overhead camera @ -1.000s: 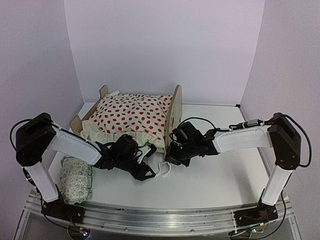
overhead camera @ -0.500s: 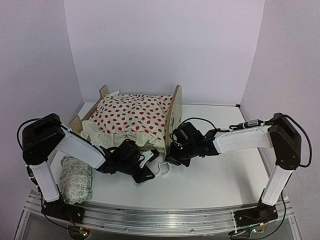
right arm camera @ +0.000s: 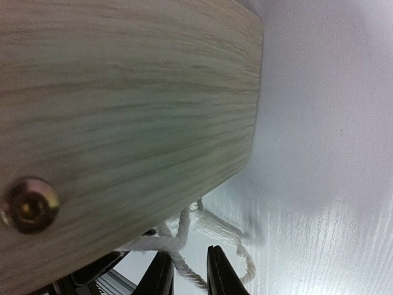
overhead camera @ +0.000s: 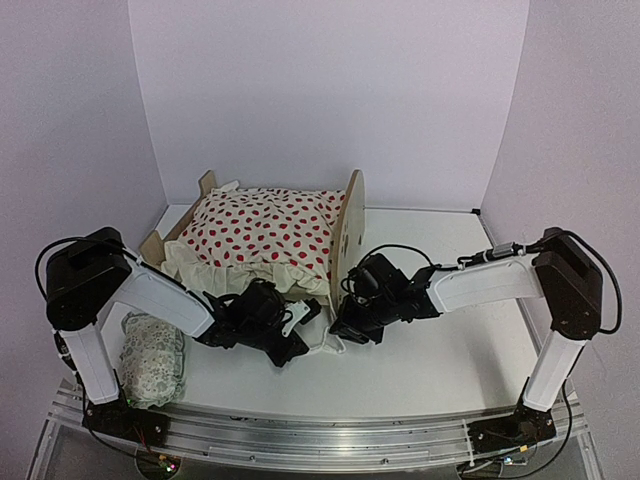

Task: Set up the pet bed
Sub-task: Tie the right ropes of the mattress at the bed frame base.

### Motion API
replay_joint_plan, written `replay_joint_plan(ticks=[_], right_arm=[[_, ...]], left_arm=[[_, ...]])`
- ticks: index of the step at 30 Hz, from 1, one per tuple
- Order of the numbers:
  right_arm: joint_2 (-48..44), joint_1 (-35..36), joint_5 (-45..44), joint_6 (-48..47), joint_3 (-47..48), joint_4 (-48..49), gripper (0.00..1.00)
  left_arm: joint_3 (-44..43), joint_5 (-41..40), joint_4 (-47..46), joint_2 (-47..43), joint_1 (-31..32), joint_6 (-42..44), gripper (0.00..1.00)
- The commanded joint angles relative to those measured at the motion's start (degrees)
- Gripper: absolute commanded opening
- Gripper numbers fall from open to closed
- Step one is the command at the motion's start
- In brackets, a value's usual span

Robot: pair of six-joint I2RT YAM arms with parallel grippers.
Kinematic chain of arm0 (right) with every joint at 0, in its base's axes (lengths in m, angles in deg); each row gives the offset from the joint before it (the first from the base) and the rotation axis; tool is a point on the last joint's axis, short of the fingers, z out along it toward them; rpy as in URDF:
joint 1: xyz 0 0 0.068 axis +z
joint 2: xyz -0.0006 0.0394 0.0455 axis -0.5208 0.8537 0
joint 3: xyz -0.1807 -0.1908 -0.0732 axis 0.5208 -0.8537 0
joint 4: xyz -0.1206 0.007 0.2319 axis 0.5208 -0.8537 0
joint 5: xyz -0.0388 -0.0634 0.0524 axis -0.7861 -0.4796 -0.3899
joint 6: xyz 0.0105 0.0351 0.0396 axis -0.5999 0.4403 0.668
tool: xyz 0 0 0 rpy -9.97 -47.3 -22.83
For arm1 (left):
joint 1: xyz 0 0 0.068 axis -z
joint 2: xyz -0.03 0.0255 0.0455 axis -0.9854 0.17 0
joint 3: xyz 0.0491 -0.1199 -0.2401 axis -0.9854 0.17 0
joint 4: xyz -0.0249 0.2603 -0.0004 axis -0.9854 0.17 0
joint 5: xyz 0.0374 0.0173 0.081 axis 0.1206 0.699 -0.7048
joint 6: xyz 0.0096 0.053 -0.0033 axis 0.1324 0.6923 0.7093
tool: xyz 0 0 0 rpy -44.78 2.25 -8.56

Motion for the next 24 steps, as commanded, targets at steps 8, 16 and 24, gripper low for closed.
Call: replay_joint_plan(ticks=[8, 16, 24], right_arm=[[1.1, 0.2, 0.8, -0.5, -2.4, 9.1, 0.2], [0.6, 0.3, -1.8, -2.8, -2.0, 9.1, 0.14], [-1.6, 0.2, -1.1, -4.5, -3.4, 9.1, 0.17]], left_arm=[[-2.2, -0.3, 3.2, -5.4, 0.1, -1.0, 0.0], [-5.1, -1.3, 4.5, -8.1, 0.0, -0.5, 0.0], [-11.4, -3.8, 7.0, -7.5, -2.7, -6.9, 0.0]])
